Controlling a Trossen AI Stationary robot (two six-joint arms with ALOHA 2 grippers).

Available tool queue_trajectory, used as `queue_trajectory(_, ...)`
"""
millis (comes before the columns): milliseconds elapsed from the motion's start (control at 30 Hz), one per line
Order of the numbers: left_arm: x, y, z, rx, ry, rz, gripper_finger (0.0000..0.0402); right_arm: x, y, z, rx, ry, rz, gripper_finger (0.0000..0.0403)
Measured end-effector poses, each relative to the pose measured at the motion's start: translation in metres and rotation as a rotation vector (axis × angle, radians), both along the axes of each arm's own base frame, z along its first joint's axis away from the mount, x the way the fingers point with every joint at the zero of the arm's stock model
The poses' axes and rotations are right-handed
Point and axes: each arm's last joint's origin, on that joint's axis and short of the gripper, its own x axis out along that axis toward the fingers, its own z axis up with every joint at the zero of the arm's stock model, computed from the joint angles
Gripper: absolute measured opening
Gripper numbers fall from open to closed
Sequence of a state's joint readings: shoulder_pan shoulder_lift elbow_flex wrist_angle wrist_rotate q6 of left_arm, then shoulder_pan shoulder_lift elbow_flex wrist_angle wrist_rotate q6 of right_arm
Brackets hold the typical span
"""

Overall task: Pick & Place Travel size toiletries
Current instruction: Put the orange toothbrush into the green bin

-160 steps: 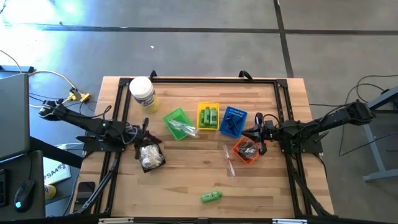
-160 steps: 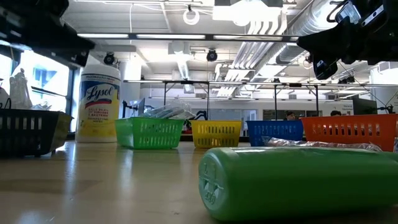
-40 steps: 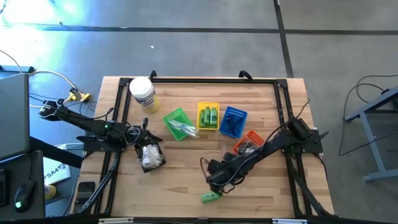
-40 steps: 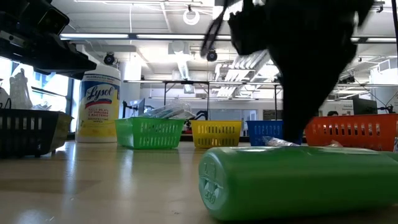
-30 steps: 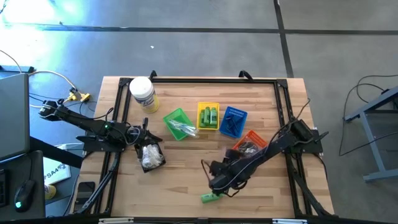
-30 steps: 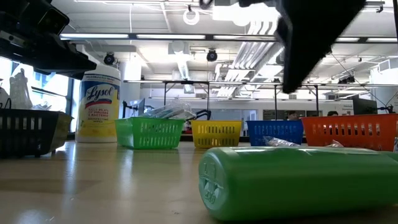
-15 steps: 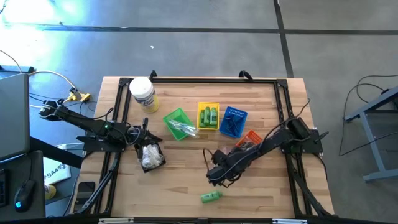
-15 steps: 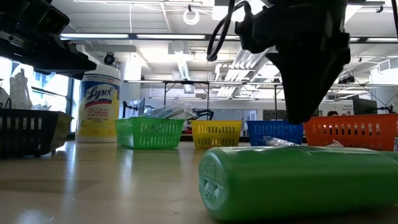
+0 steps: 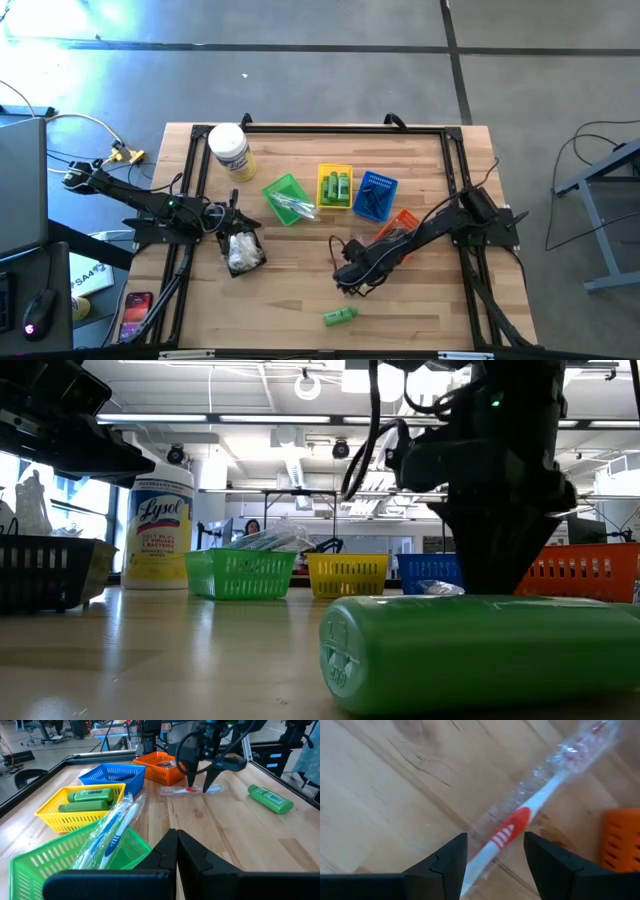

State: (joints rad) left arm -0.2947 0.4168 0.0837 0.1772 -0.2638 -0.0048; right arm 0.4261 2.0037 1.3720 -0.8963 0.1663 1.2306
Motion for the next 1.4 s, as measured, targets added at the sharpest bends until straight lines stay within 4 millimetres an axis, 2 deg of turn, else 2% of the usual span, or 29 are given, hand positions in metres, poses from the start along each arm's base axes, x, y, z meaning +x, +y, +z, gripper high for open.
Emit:
queue_trajectory(233, 0.000, 0.000, 0.000, 0.009, 0.000, -0.001, 0.0000, 0.004, 0.001, -0.007, 0.036, -0.053, 0.058, 0.0188)
queue_trajectory(500, 0.000, 0.000, 0.000, 0.011, 0.000, -0.002, 0.0000, 0.014, 0.005, -0.009, 0.042, -0.164, 0.271, 0.0188)
queue_trajectory(633, 0.000, 0.000, 0.000, 0.011, 0.000, -0.002, 0.0000, 0.014, 0.004, -0.009, -0.022, -0.157, 0.369, 0.0186)
queue_trajectory(767, 0.000, 0.000, 0.000, 0.011, 0.000, -0.002, 0.0000, 0.015, 0.003, -0.009, -0.060, -0.160, 0.407, 0.0152)
queue_trajectory(1000, 0.000, 0.000, 0.000, 0.011, 0.000, -0.002, 0.0000, 0.016, 0.001, -0.008, -0.140, -0.172, 0.441, 0.0024)
queue_trajectory(1033, 0.000, 0.000, 0.000, 0.011, 0.000, -0.002, 0.0000, 0.016, 0.001, -0.008, -0.153, -0.174, 0.451, 0.0015)
queue_trajectory(1267, 0.000, 0.000, 0.000, 0.011, 0.000, -0.002, 0.0000, 0.018, 0.001, -0.005, -0.238, -0.191, 0.508, 0.0012)
queue_trajectory(1400, 0.000, 0.000, 0.000, 0.024, -0.004, 0.004, 0.0000, 0.022, 0.001, 0.009, -0.265, -0.217, 0.568, 0.0004)
